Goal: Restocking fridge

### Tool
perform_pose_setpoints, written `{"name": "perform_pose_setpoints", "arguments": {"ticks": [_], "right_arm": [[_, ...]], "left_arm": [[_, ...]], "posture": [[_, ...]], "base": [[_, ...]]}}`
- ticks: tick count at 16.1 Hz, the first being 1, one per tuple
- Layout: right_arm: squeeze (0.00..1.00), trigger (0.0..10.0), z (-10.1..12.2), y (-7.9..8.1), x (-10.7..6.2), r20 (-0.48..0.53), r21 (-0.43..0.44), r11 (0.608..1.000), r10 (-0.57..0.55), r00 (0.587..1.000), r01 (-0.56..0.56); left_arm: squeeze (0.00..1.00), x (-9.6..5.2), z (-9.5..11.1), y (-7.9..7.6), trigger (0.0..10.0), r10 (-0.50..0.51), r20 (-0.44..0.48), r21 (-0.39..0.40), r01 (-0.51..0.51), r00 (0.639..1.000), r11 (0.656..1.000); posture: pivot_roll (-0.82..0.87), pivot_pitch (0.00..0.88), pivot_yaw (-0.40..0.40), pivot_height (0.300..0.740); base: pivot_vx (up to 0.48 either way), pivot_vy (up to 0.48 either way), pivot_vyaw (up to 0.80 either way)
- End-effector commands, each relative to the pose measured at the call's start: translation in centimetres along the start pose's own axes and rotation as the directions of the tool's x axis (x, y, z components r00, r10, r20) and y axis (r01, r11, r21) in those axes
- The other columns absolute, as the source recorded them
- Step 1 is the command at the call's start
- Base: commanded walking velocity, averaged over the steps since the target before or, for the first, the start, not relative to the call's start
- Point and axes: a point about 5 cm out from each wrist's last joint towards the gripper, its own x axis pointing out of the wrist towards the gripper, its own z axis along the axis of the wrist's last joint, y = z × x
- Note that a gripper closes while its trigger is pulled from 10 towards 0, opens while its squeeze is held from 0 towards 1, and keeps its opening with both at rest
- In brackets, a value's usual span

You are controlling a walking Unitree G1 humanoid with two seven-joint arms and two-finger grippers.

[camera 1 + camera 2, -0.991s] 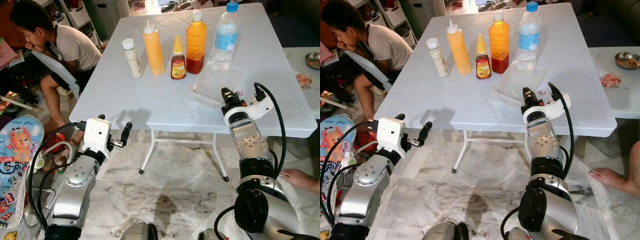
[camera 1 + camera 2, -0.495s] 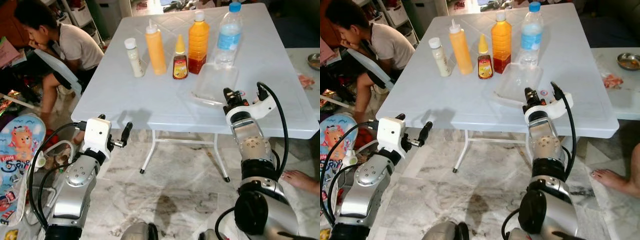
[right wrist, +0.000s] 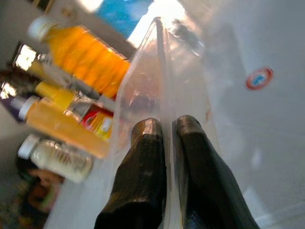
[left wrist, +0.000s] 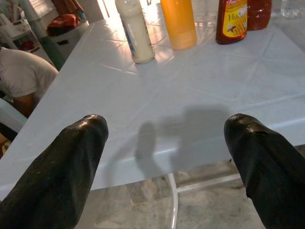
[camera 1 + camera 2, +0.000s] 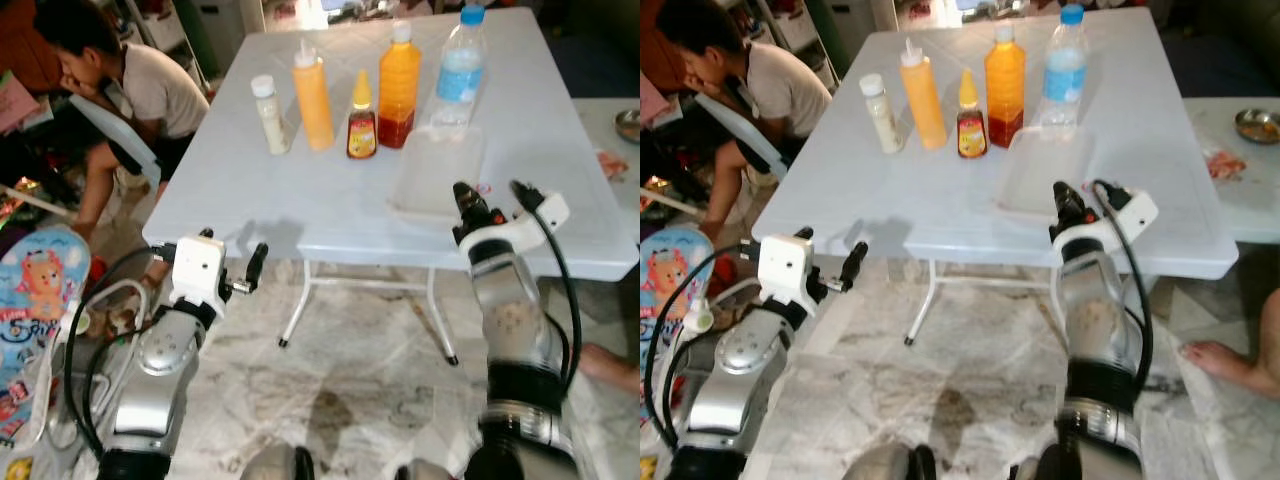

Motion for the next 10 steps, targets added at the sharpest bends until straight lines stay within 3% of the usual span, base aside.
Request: {"name": "perform_pose_setpoints", "arguments": {"ticks": [1, 2, 3, 6, 8, 10], "right_arm": [[0.0, 0.2, -0.2, 1.7, -0.5, -0.008, -0.078, 0.995, 0.056, 0.998, -0.057], [0.0, 1.8, -0.2, 2.2, -1.2, -0.008, -0.137, 0.987, 0.078, 0.997, -0.078], [0.0, 10.0, -0.1, 2.4, -2.0, 0.017, -0.257, 0.964, 0.08, 0.997, -0.073], [0.0, 10.0, -0.5, 2.9, -4.0, 0.015, -0.386, 0.92, 0.086, 0.996, -0.074], [0.0, 10.0, -0.8, 2.6, -4.2, -0.003, -0.417, 0.907, 0.057, 0.998, -0.053], [0.0, 10.0, -0.8, 2.2, -4.3, -0.002, -0.507, 0.862, 0.009, 1.0, -0.009]], "left_arm": [[0.0, -0.2, -0.4, 0.4, 10.0, 0.03, -0.014, 0.006, -0.03, 0.999, 1.0], [0.0, -0.2, -0.4, 0.4, 10.0, 0.041, -0.012, 0.001, -0.041, 0.999, 0.999], [0.0, -0.2, -0.5, 0.3, 10.0, 0.056, -0.016, -0.007, -0.056, 0.998, 0.998], [0.0, 0.8, -0.6, 0.4, 10.0, 0.149, -0.029, -0.03, -0.15, 0.988, 0.988], [0.0, 1.1, -0.5, 0.3, 10.0, 0.145, -0.019, -0.033, -0.146, 0.989, 0.989], [0.0, 1.3, -0.5, 0.0, 10.0, 0.144, -0.017, -0.037, -0.144, 0.989, 0.989]], "posture": [[-0.01, 0.034, 0.113, 0.74], [-0.02, 0.034, 0.106, 0.74], [-0.03, 0.031, 0.105, 0.74], [-0.06, 0.007, 0.089, 0.74], [-0.06, 0.005, 0.083, 0.74], [-0.07, 0.005, 0.08, 0.74]], "base": [[0.0, 0.0, 0.0], [0.0, 0.0, 0.0], [0.0, 0.0, 0.0], [0.0, 0.0, 0.0], [0.0, 0.0, 0.0], [0.0, 0.0, 0.0]]}}
